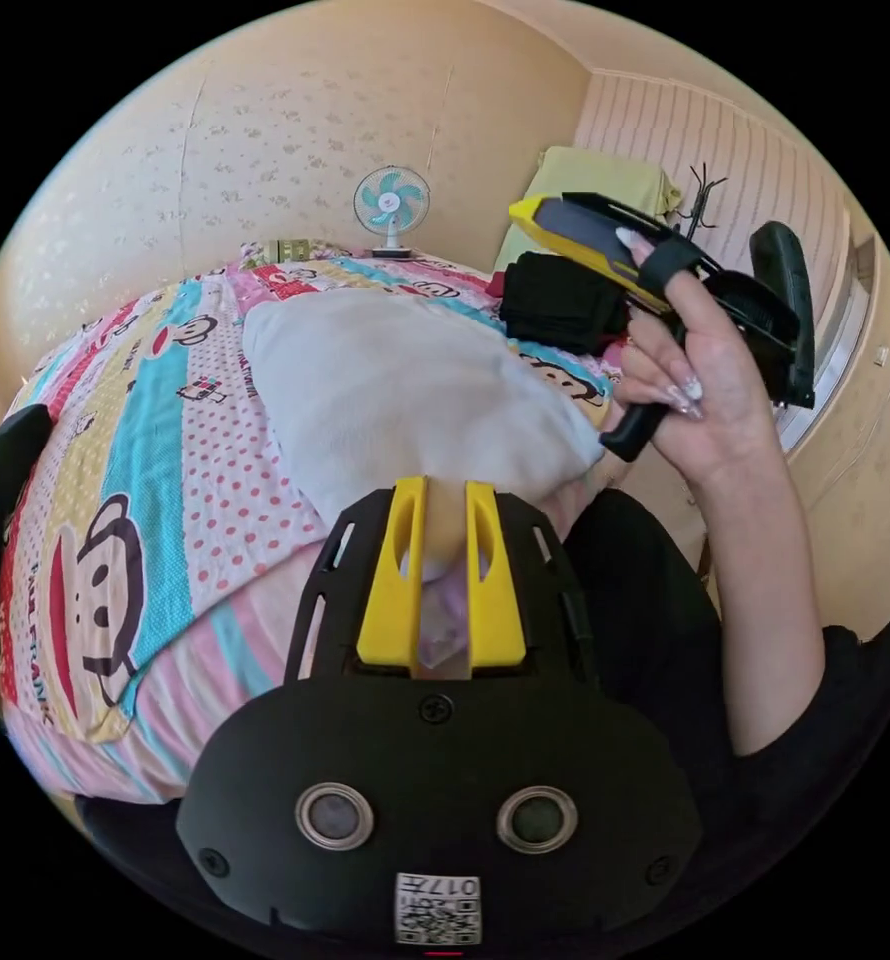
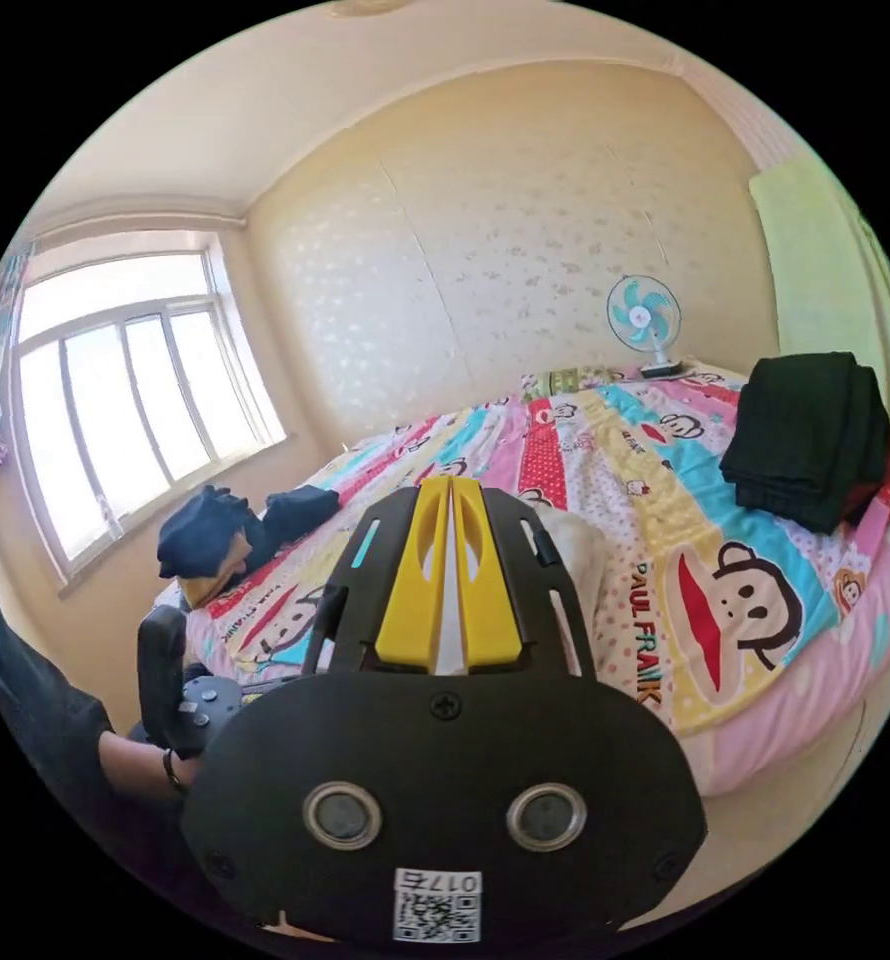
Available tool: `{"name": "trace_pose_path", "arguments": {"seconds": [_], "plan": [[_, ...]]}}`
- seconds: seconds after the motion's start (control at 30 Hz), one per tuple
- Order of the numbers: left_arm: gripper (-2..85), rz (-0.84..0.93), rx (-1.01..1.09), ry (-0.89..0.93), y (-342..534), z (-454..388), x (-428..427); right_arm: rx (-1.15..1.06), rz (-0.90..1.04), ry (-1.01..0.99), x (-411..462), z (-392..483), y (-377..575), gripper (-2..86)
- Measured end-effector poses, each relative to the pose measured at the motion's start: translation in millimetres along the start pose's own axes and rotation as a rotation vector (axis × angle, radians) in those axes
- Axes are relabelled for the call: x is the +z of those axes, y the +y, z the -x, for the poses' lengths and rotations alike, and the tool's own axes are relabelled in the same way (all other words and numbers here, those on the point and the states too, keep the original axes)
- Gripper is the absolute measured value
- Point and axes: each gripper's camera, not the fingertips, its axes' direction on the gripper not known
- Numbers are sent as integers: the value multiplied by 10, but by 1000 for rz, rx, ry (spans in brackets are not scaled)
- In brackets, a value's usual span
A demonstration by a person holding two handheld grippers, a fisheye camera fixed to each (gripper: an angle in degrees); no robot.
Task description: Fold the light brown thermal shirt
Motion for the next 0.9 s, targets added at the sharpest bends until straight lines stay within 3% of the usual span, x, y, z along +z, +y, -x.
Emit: {"name": "trace_pose_path", "arguments": {"seconds": [0.03, 0.07, 0.17, 0.27, 0.37, 0.6, 0.9], "plan": [[73, 5, -6, 14, -6, 30, -13, -1, 160, 181, 438, -36, 6, 5], [75, 15, -15, 42, -17, 90, -50, -27, 237, 235, 679, -65, 55, 5], [77, -6, -33, 97, -13, 229, -237, -20, 111, 316, 873, -179, 257, 5], [108, -119, -84, 13, 37, 386, -573, -42, 131, 301, 888, -243, 132, 6], [114, -205, -172, 41, 76, 696, -748, 7, 121, 228, 894, -499, 36, 6], [129, 16, -487, 322, 144, 1547, -127, 148, 106, -14, 845, -1296, -230, 9], [84, 2, -722, 615, 230, 2199, -4, 222, 34, -354, 673, -2352, -557, 59]]}}
